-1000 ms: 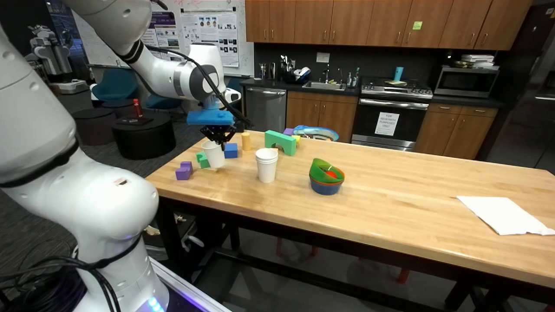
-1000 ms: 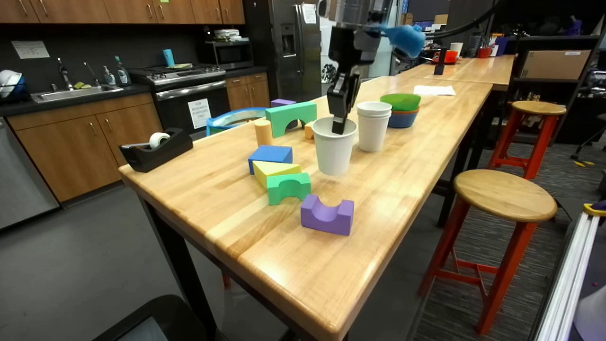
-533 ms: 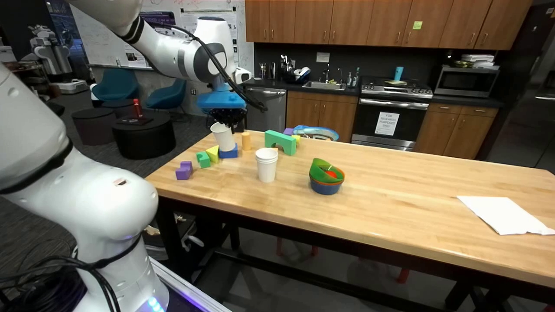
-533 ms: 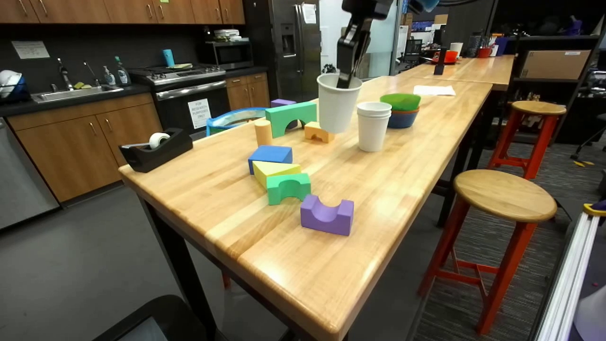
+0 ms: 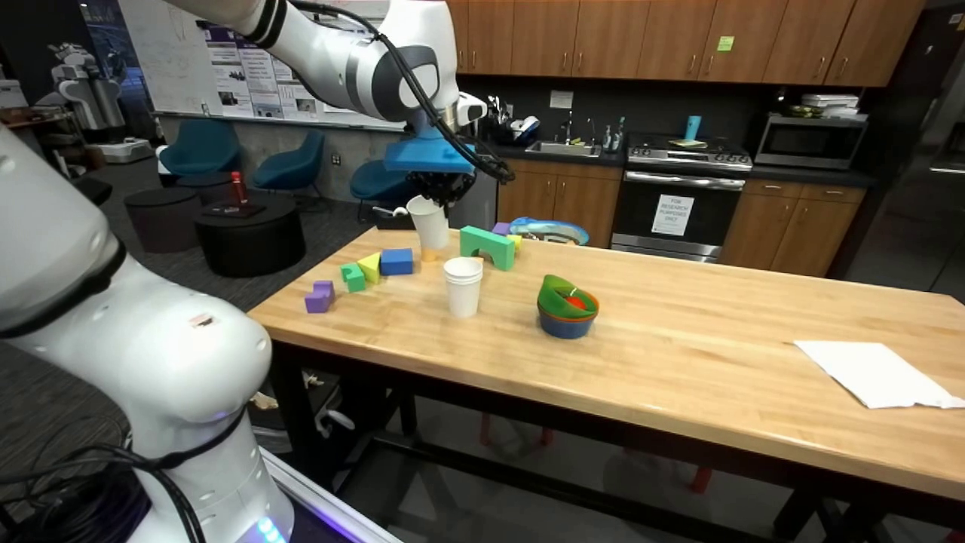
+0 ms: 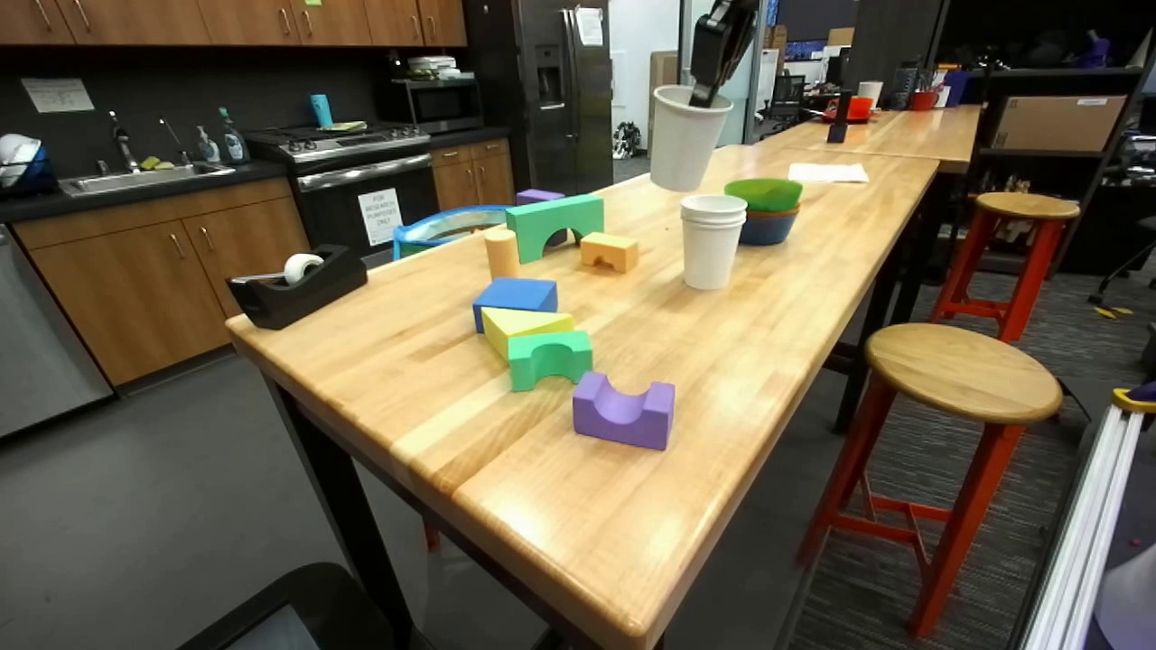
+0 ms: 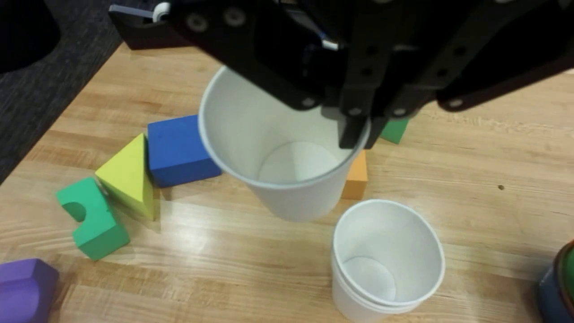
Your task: Stack up the paper cups
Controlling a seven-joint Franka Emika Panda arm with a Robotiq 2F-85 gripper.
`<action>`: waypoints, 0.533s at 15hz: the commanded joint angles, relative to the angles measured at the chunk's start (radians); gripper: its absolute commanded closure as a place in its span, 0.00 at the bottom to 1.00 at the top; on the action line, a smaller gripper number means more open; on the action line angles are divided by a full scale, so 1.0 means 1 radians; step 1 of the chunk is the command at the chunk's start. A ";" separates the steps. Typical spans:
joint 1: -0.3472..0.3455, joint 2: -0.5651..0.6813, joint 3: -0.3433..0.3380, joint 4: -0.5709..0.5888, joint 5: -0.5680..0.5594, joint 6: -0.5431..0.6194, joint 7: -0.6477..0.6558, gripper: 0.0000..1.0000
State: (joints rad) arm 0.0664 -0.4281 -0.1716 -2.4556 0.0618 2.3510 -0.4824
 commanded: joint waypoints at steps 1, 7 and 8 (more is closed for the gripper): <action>-0.024 0.018 -0.044 0.049 0.010 -0.039 -0.043 0.99; -0.030 0.068 -0.108 0.061 0.067 -0.035 -0.105 0.99; -0.029 0.079 -0.114 0.060 0.081 -0.033 -0.116 0.99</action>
State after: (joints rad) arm 0.0368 -0.3930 -0.2674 -2.4198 0.1011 2.3302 -0.5494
